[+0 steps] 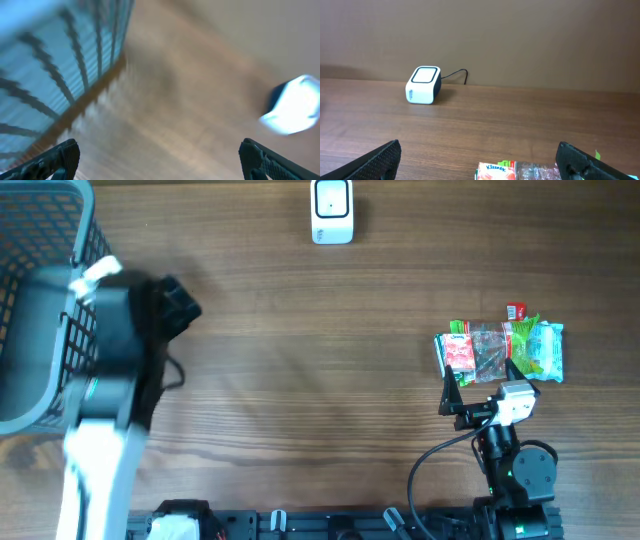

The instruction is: Scan the item barcode

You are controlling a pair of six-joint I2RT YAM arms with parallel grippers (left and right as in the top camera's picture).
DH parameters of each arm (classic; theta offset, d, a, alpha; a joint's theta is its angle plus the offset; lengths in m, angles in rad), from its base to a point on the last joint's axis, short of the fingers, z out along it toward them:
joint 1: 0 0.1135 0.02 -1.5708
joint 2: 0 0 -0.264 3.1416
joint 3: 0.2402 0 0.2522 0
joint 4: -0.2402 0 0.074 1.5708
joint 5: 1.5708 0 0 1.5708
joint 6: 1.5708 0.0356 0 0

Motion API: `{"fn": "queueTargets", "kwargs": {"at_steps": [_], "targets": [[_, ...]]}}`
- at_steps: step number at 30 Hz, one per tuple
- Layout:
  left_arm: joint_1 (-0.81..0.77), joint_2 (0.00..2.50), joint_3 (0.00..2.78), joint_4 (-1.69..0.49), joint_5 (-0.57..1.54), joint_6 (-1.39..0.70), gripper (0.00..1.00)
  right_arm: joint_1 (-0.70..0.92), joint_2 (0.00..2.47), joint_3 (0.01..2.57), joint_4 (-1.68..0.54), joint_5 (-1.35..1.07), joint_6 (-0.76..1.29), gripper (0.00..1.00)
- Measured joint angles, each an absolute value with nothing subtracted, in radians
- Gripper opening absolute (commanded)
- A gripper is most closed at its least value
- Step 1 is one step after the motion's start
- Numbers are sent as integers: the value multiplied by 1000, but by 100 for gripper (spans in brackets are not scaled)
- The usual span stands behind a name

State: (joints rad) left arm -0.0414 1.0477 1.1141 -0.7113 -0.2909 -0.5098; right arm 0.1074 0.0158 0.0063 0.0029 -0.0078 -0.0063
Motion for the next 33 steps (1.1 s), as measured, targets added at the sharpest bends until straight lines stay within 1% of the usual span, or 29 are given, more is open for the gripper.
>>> {"fn": "queueTargets", "kwargs": {"at_steps": [5, 12, 15, 20, 25, 28, 31, 33], "targets": [[-41, 669, 1121, -711, -292, -510, 100, 107, 16, 6, 2, -8, -6, 100], [-39, 390, 1059, -714, -291, -510, 100, 107, 16, 6, 2, -8, -6, 100], [-39, 249, 942, -718, -291, -510, 100, 107, 16, 6, 2, -8, -6, 100], [-39, 111, 795, -729, -291, -510, 100, 107, 16, 6, 2, -11, -6, 100], [-39, 39, 654, -716, -329, -510, 100, 107, 16, 6, 2, -11, -6, 100], [-39, 32, 593, -617, -354, -509, 100, 107, 16, 6, 2, -11, -6, 100], [-39, 30, 523, -443, -365, -509, 100, 107, 16, 6, 1, -11, -6, 100], [-39, 28, 448, -279, -370, -510, 100, 107, 16, 6, 0, -11, -6, 100]]}}
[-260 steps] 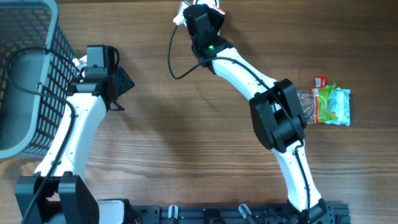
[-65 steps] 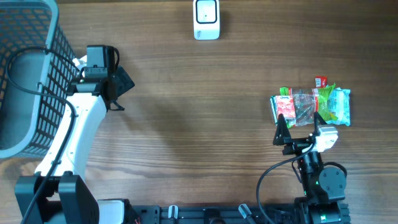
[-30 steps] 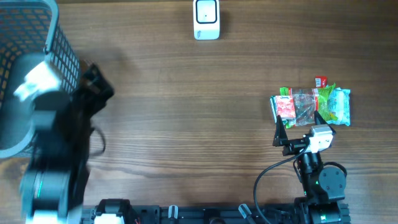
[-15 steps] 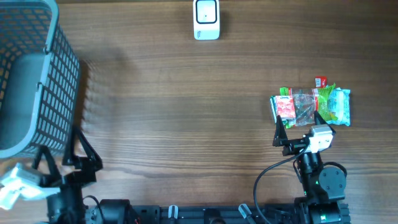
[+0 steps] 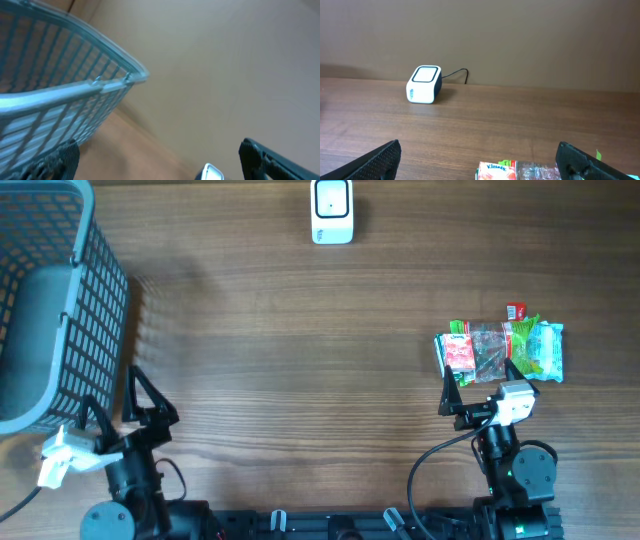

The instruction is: Scan the item barcode

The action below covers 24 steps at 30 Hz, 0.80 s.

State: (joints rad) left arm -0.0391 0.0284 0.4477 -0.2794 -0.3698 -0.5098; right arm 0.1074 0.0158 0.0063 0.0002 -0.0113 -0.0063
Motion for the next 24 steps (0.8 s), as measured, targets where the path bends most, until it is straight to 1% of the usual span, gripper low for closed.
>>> {"fn": "queueTargets", "kwargs": {"at_steps": [4, 6, 9, 14, 24], "targets": [[-39, 26, 281, 15, -370, -510, 100, 107, 16, 6, 0, -11, -6, 100], [-39, 26, 204, 107, -371, -509, 100, 107, 16, 6, 0, -11, -6, 100], [-39, 26, 115, 186, -370, -510, 100, 107, 16, 6, 0, -11, -6, 100], [-39, 26, 52, 214, -370, -514, 100, 107, 16, 6, 0, -11, -6, 99], [-39, 26, 14, 226, -370, -529, 100, 107, 16, 6, 0, -11, -6, 100]]}}
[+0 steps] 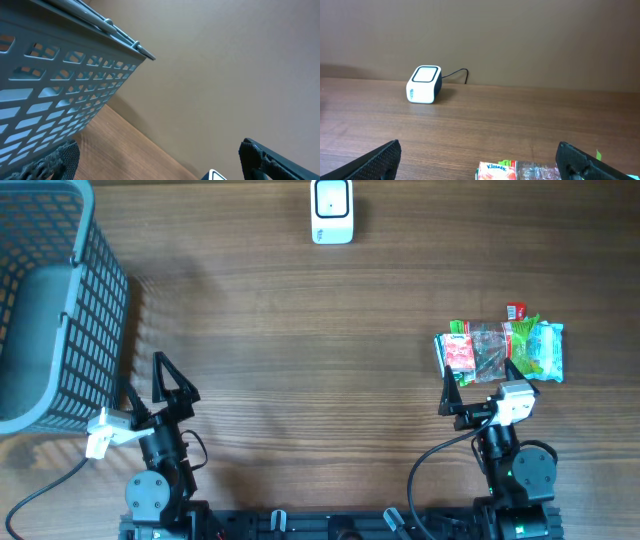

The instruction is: Scan the item barcode

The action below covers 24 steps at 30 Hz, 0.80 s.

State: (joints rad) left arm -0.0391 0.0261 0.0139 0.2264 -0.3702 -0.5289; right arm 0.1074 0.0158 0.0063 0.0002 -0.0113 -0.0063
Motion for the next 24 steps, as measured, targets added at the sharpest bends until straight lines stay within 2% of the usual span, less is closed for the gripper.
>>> {"fn": "queueTargets", "kwargs": {"at_steps": [6, 11, 24], "targets": [[-39, 26, 14, 161, -370, -529, 100, 107, 16, 6, 0, -11, -6, 100], [-39, 27, 10, -44, -370, -532, 100, 107, 16, 6, 0, -11, -6, 100], [-38, 32, 9, -46, -263, -533, 100, 107, 16, 6, 0, -11, -6, 100]]}}
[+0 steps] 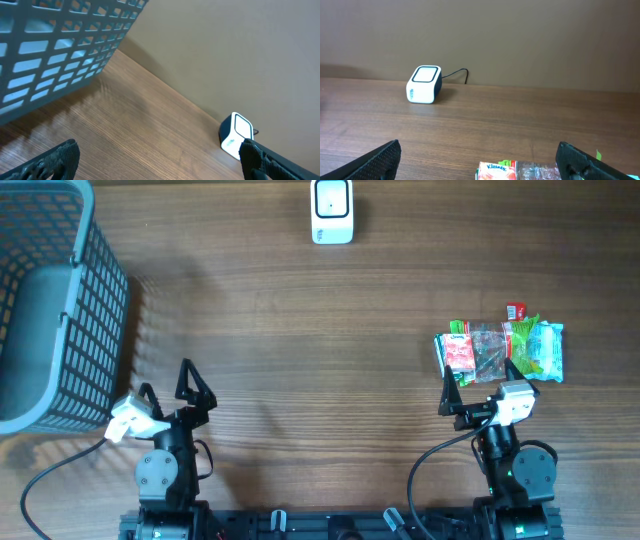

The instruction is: Scan the item barcode

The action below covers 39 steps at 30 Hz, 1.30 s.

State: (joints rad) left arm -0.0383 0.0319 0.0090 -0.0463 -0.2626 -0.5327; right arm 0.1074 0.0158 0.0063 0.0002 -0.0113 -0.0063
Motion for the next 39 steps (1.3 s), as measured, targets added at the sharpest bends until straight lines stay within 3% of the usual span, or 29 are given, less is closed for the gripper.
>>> {"fn": "queueTargets", "kwargs": {"at_steps": [9, 16, 39], "targets": [[-38, 35, 8, 51, -141, -339, 100, 107, 16, 6, 0, -11, -6, 100], [-38, 36, 8, -20, -77, -195, 100, 107, 16, 6, 0, -12, -6, 99], [19, 35, 8, -23, -46, -183, 100, 107, 16, 6, 0, -11, -6, 100]]}}
